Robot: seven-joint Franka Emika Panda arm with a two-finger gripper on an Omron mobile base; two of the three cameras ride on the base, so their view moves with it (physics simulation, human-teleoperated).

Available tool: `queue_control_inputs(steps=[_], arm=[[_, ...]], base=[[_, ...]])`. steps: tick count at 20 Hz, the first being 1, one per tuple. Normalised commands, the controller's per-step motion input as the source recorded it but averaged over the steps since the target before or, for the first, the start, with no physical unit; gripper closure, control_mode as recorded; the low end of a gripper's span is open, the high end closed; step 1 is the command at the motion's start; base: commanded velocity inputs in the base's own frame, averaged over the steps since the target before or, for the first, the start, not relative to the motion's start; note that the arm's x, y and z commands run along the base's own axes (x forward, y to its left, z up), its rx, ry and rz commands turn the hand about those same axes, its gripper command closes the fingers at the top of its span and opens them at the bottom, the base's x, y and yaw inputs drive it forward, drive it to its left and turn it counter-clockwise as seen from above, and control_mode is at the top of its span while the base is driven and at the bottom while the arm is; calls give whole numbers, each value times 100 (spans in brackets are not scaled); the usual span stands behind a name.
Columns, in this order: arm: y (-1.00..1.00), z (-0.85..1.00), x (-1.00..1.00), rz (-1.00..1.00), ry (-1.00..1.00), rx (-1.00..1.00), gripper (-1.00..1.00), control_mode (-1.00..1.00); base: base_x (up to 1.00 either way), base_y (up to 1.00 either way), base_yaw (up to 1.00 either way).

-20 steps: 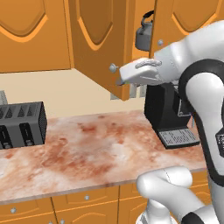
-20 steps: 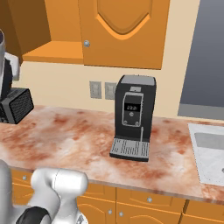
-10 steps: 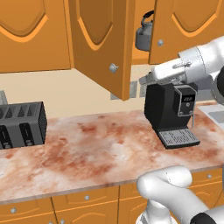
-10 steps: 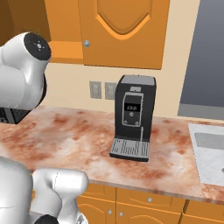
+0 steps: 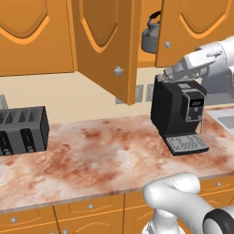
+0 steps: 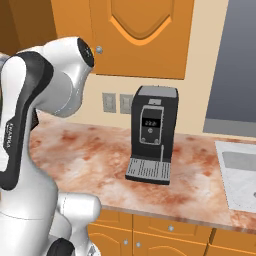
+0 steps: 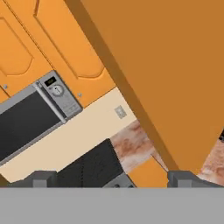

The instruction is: Open the cabinet, pick the kettle from the cabinet, and place it in the sink.

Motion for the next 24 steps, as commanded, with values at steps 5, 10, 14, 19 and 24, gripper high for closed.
queue_control_inputs(steps=[5,10,14,19,24], arm=[[0,5,36,23,0,19,-100,-100],[7,0,38,21,4,14,-100,-100],[26,0,32,15,4,2,-100,-100],[26,8,19,5,0,0,-100,-100],[22,4,14,5,0,0,-100,-100]], base=[[0,0,0],[0,0,0],[0,0,0],[0,0,0],[0,0,0]])
